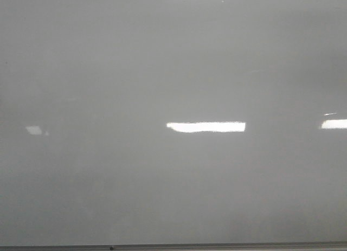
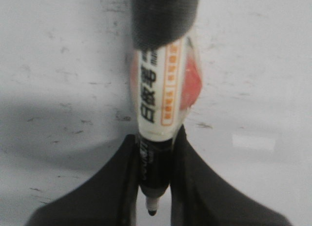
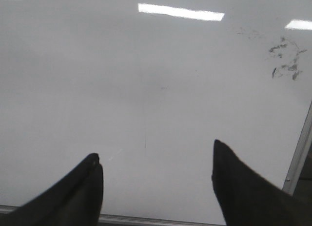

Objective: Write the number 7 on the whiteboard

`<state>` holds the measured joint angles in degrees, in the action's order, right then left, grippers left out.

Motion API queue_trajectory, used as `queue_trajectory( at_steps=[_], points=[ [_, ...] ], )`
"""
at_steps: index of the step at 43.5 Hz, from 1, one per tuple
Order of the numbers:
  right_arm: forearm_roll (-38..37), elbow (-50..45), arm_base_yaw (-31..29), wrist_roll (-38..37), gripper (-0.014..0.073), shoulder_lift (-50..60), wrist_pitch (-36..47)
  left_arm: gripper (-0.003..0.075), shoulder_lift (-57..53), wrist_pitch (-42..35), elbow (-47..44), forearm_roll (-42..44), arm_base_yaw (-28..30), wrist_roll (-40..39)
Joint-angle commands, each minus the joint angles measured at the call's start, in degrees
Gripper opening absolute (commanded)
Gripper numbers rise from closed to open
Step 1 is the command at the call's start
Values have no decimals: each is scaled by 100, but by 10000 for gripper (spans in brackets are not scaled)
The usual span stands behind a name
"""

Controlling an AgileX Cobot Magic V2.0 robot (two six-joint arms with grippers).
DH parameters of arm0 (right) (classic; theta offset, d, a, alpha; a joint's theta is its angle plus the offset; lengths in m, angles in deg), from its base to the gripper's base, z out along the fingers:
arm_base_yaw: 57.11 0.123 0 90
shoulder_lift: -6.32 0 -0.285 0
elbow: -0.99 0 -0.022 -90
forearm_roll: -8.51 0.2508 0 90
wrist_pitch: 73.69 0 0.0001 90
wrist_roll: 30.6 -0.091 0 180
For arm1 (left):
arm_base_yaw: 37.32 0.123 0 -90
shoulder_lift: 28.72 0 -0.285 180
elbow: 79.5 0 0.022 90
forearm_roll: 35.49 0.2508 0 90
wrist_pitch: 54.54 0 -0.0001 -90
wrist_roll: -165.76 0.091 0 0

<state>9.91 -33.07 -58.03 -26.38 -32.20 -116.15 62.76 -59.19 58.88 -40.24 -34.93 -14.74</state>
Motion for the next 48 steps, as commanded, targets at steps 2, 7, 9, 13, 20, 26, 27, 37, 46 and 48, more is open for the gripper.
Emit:
queue_trajectory(
  at_steps=[2, 7, 9, 13, 20, 26, 27, 37, 46, 48],
  points=[
    [-32, 171, 15, 30, 503, -80, 452, -20, -187, -295, 161, -57, -8, -42],
    [-14, 171, 15, 30, 503, -80, 539, -20, -499, 245, 299, -23, -8, -42],
    [32, 171, 15, 30, 503, -80, 539, -20, -672, 641, 448, 126, -8, -18],
    [175, 176, 15, 30, 503, -80, 446, -20, -1015, 1638, 886, 475, -76, -9],
    [262, 176, 15, 30, 496, -80, 294, -20, -1421, 3496, 1848, 656, -350, 477],
    [262, 176, 15, 30, 466, -80, 198, -20, -1540, 4916, 2498, 612, -742, 1249],
    [262, 176, 15, 30, 464, -80, 198, -20, -1540, 5093, 2612, 585, -835, 1367],
    [262, 239, 15, 30, 464, -210, 24, -20, -1540, 6134, 3076, -292, -1652, 3040],
    [339, 717, 71, 190, 464, -802, -757, -20, -1457, 6569, 3224, -1108, -2643, 4005],
    [427, 860, 149, 384, 464, -994, -918, -20, -1409, 6699, 3281, -1108, -2888, 4011]
  ],
)
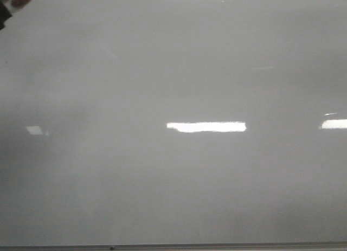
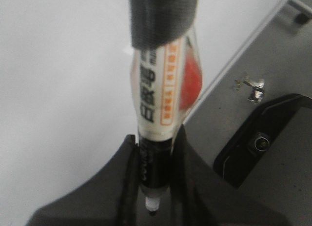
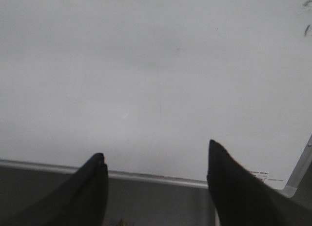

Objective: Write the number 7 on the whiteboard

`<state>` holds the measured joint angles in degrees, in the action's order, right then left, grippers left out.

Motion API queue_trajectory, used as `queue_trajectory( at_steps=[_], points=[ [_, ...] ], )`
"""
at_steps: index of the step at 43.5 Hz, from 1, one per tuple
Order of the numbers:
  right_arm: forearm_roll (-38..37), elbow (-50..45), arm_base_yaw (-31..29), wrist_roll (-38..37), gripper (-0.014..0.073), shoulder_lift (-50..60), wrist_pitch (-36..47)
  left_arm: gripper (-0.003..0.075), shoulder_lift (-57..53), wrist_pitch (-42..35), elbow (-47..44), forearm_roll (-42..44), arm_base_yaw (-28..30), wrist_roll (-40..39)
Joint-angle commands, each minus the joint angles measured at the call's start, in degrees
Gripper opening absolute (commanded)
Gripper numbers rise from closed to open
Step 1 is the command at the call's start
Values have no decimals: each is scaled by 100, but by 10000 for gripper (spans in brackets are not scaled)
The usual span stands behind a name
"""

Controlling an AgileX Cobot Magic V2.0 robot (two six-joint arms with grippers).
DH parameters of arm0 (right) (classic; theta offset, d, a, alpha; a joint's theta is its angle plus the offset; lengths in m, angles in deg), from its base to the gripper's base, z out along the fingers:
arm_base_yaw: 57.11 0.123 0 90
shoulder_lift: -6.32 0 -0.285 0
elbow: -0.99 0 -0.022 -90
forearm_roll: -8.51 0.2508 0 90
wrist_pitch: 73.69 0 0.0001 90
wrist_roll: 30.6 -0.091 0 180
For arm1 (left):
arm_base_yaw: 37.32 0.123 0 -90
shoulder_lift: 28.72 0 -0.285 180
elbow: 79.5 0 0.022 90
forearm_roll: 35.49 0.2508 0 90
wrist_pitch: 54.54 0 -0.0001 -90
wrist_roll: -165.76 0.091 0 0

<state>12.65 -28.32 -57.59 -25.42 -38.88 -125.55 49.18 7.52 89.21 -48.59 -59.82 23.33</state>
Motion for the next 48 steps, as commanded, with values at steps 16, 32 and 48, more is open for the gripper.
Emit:
queue_trajectory(
  at_steps=[16, 32, 48],
  points=[
    [1551, 786, 1495, 3002, 464, -1327, -711, -20, 396, 135, 355, -203, -2131, 374],
    [2661, 1014, 3222, 4503, 464, -2050, -500, -20, 430, 127, 379, -203, -2855, 374],
    [2750, 1626, 4161, 4515, 464, -2830, -142, -20, 430, 127, 379, -203, -2880, 374]
  ],
)
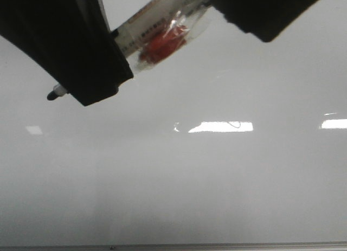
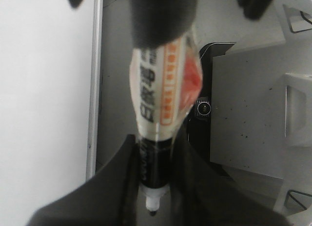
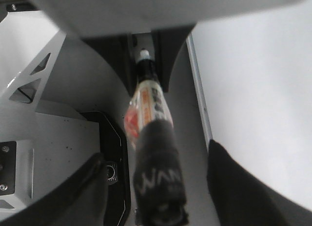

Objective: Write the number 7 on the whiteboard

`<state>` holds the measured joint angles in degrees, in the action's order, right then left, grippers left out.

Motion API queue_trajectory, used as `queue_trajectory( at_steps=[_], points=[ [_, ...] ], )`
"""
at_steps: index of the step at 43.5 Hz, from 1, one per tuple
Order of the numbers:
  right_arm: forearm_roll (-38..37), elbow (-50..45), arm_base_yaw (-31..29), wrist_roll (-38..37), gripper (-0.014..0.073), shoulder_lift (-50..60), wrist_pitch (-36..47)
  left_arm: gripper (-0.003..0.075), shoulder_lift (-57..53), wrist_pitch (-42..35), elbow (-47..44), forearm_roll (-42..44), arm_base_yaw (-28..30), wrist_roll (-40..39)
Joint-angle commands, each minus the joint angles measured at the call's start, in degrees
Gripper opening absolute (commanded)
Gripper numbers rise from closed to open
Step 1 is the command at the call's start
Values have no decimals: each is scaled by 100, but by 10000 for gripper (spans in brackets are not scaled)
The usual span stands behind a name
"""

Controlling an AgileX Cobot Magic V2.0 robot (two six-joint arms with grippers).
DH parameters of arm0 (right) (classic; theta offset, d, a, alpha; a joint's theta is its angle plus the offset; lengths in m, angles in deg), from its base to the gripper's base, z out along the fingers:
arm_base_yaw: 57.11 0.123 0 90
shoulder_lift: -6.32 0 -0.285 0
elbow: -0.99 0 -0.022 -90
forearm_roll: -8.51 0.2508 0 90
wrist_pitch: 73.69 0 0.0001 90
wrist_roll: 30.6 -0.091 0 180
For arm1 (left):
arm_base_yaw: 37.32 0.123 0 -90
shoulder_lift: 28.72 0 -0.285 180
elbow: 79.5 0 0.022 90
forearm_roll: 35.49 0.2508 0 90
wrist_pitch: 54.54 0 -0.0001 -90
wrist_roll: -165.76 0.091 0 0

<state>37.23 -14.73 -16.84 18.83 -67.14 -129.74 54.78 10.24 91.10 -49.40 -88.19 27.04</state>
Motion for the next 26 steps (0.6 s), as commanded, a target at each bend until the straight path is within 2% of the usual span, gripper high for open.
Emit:
queue_trajectory(
  at_steps=[1, 8, 22, 26],
  points=[
    [300, 288, 94, 89, 464, -28, 277, -20, -129, -145, 189, -122, -43, 3],
    [380, 335, 94, 82, 428, -62, 314, -20, -129, -164, 189, -122, -43, 3],
    [380, 335, 94, 82, 66, -62, 229, -10, -129, -164, 189, -122, -43, 3],
    [380, 335, 94, 82, -6, -62, 229, 86, -129, -164, 189, -122, -43, 3]
  ],
)
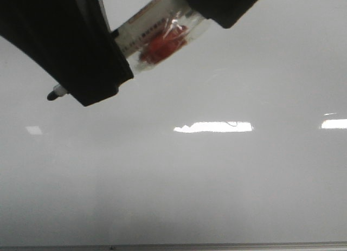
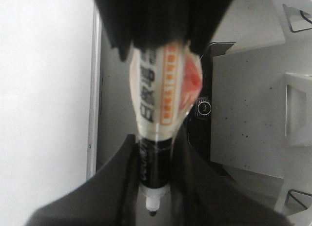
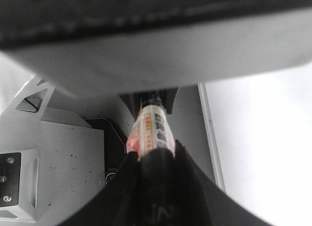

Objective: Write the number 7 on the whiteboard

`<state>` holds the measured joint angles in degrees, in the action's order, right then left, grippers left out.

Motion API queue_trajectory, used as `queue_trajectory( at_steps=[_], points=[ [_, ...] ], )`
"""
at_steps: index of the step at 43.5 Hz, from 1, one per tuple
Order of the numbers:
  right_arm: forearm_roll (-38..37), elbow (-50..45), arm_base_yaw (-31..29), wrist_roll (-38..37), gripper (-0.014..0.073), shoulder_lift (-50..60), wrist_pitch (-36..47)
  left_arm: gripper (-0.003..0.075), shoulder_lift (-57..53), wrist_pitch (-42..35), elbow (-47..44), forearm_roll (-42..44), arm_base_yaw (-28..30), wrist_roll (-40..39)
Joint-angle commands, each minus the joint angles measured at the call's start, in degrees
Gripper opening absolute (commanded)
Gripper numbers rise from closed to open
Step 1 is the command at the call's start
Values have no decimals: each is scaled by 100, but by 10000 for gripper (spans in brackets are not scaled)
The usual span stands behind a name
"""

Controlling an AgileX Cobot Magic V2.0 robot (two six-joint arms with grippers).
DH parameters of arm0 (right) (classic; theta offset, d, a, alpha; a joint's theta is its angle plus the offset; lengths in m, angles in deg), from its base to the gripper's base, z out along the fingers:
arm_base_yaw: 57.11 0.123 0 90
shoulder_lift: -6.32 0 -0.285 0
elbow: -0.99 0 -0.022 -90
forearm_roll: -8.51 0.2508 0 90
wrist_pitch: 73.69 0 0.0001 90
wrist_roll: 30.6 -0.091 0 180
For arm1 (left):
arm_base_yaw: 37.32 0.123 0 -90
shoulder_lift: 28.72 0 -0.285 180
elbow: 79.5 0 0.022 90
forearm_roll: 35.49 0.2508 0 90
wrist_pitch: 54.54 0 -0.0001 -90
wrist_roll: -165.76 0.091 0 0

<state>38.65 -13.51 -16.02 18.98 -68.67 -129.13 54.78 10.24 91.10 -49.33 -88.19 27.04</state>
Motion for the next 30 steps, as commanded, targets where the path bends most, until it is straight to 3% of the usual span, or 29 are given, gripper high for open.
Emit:
queue_trajectory(
  at_steps=[1, 6, 11, 16, 25, 30],
  points=[
    [238, 213, 12, 50, -18, 91, 168, 118, -129, -164, 189, -129, -43, 3],
    [233, 213, 12, -184, -60, 91, 168, 318, -141, -176, 199, -129, -43, -10],
    [195, 213, 6, -229, -58, 111, 173, 436, -226, -163, 312, -19, 4, -19],
    [-136, 213, -66, -537, -58, 192, 173, 449, -497, -165, 397, -10, 174, -269],
    [-1498, 213, -527, -1937, -58, 683, 49, 448, -1337, -150, 258, -10, 846, -629],
    [-1583, -40, -916, -2544, -58, 1106, 97, 447, -1882, -185, -36, -10, 1389, -976]
  ],
)
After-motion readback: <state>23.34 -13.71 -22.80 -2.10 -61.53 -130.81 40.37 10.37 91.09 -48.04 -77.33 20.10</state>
